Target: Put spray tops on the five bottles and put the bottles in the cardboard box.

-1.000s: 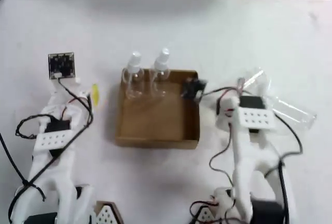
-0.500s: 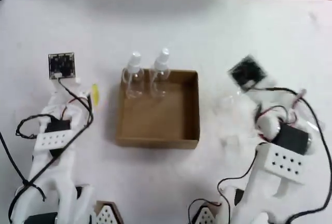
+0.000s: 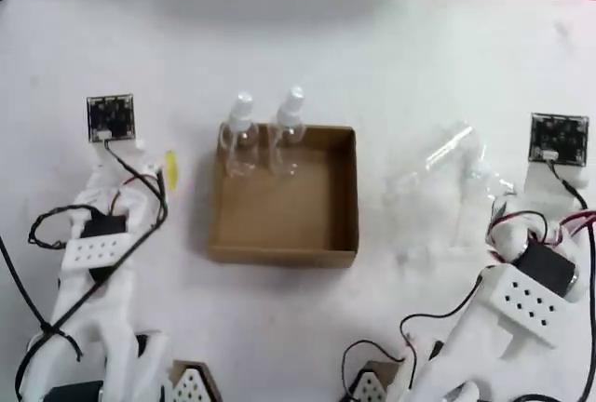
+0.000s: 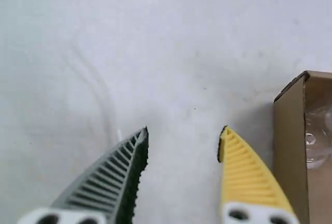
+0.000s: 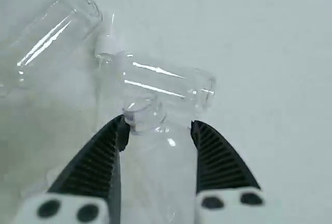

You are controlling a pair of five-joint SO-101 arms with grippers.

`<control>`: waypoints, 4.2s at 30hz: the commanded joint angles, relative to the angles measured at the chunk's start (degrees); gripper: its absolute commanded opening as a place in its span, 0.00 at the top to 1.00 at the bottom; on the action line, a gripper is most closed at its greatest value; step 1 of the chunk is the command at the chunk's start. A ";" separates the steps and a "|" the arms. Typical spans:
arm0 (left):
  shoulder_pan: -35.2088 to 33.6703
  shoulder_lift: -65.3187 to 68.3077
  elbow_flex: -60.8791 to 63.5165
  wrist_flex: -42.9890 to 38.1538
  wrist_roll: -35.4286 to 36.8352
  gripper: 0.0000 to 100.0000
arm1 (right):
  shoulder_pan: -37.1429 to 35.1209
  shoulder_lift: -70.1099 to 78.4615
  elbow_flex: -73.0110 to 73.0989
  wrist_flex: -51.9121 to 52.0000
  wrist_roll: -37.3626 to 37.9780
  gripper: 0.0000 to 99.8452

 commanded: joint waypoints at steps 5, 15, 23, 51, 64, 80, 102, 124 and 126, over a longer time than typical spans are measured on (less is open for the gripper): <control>-0.31 -0.31 -2.99 -0.62 -0.62 0.79 | -1.10 -4.26 -0.09 -2.86 -14.77 0.98; -0.31 -0.22 -2.99 -0.62 -0.62 0.79 | -18.95 -19.30 10.20 -10.24 -28.13 0.98; -0.31 -0.31 -2.99 -0.62 -0.53 0.79 | -29.85 -34.07 29.63 -30.73 -26.55 0.98; -0.22 -0.22 -3.08 -0.62 -0.35 0.79 | -28.70 -19.82 40.79 -53.93 -25.14 0.98; -0.22 -0.22 -2.99 -0.62 -0.35 0.79 | -27.91 9.63 27.96 -66.95 -25.05 0.98; -0.22 -0.04 -2.99 -0.62 -0.53 0.79 | -27.74 22.11 24.88 -79.78 -25.58 0.98; -0.40 -0.31 -2.99 -0.62 -0.62 0.79 | -27.38 17.54 27.69 -75.65 -25.58 0.91; -0.48 -0.31 -2.99 -0.62 -0.62 0.79 | -27.38 17.54 27.43 -73.19 -25.14 0.81; -0.48 -0.31 -2.99 -0.62 -0.62 0.79 | -27.38 17.45 27.43 -73.10 -25.05 0.81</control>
